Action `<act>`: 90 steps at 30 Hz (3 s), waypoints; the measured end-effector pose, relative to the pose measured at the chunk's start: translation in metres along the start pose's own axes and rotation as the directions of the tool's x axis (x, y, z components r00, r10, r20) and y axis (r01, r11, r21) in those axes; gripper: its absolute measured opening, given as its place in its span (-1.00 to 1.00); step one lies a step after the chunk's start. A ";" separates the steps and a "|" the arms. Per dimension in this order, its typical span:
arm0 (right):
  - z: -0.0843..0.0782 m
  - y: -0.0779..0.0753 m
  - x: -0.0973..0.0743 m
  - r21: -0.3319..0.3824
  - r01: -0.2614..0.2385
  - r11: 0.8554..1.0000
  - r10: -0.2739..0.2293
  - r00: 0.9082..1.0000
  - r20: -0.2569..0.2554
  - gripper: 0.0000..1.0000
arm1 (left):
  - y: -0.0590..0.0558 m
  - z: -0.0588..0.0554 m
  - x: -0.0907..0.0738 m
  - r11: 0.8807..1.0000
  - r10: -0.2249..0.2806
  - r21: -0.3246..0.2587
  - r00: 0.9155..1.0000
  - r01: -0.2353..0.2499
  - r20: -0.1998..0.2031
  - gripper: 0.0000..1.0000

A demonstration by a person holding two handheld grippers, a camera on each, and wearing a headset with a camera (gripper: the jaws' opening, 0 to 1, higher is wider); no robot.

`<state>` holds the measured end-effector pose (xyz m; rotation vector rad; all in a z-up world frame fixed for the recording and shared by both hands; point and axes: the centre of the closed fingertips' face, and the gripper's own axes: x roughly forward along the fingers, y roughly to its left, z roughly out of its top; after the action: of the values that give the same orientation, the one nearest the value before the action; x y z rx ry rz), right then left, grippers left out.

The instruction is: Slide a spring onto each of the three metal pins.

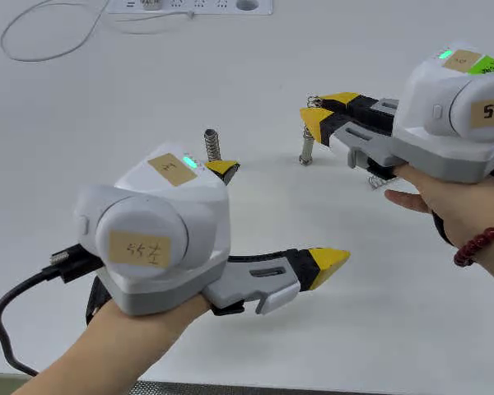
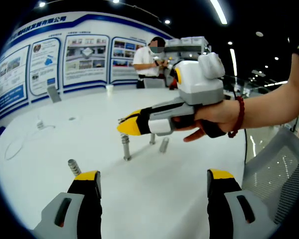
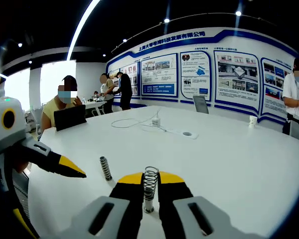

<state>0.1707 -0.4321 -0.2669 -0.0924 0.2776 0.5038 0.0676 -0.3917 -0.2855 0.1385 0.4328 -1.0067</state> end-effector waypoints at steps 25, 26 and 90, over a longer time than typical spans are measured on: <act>-0.031 0.005 0.004 -0.031 0.020 0.999 -0.023 0.996 -0.087 -0.77 | -0.001 0.000 -0.001 1.000 -0.002 0.004 1.000 0.002 -0.002 0.77; -0.033 0.004 0.004 -0.028 0.021 0.999 -0.023 0.996 -0.092 -0.77 | -0.001 0.000 -0.001 1.000 -0.001 0.003 1.000 0.001 -0.002 0.77; -0.019 -0.027 -0.076 0.100 0.066 0.993 -0.051 0.988 -0.145 0.04 | 0.000 0.017 0.018 1.000 0.013 0.024 1.000 -0.013 0.012 0.56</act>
<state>0.1156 -0.4933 -0.2634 -0.0346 0.4397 0.4240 0.0807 -0.4115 -0.2773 0.1565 0.4083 -0.9996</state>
